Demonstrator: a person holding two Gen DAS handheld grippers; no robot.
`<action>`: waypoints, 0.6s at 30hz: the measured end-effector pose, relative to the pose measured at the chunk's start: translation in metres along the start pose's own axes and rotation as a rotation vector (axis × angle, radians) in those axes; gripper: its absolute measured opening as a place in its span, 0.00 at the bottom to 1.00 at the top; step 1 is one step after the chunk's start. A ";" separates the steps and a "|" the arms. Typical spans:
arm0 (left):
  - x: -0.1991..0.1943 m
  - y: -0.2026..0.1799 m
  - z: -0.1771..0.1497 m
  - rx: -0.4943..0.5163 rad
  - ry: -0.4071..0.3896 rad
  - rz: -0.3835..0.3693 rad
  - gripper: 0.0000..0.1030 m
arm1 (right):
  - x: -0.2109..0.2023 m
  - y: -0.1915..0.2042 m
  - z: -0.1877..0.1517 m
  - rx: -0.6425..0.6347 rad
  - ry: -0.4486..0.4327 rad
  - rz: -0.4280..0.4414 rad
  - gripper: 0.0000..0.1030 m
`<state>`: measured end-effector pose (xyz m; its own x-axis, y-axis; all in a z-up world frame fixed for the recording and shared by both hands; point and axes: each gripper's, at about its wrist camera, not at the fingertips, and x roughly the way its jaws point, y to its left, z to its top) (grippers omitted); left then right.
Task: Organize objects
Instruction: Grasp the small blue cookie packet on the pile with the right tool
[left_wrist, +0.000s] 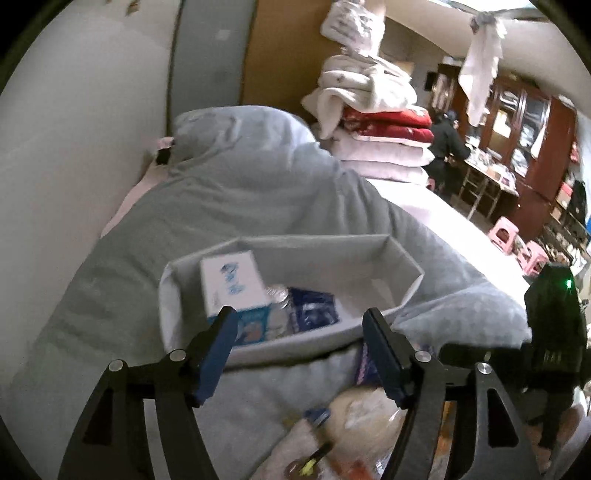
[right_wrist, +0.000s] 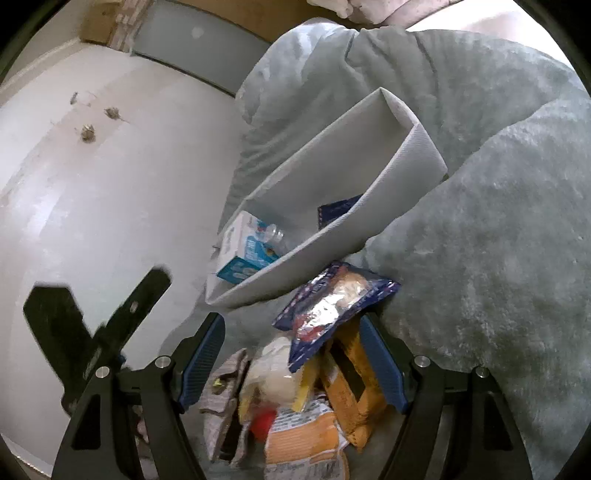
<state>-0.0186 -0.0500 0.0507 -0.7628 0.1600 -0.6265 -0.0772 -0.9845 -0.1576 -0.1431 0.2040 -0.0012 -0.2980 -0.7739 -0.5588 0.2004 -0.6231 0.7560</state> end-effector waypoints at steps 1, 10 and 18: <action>0.005 0.004 -0.007 -0.014 0.010 -0.002 0.67 | 0.002 0.001 0.000 -0.002 0.002 -0.013 0.71; 0.027 0.008 -0.040 -0.025 0.080 -0.007 0.67 | 0.035 -0.012 0.008 0.073 0.082 -0.018 0.32; 0.009 -0.004 -0.042 0.032 -0.008 -0.030 0.67 | 0.009 -0.004 -0.001 0.038 -0.010 0.036 0.12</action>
<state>0.0013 -0.0416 0.0139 -0.7648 0.1891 -0.6159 -0.1202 -0.9811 -0.1519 -0.1455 0.1996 -0.0098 -0.3003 -0.7947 -0.5276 0.1762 -0.5898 0.7881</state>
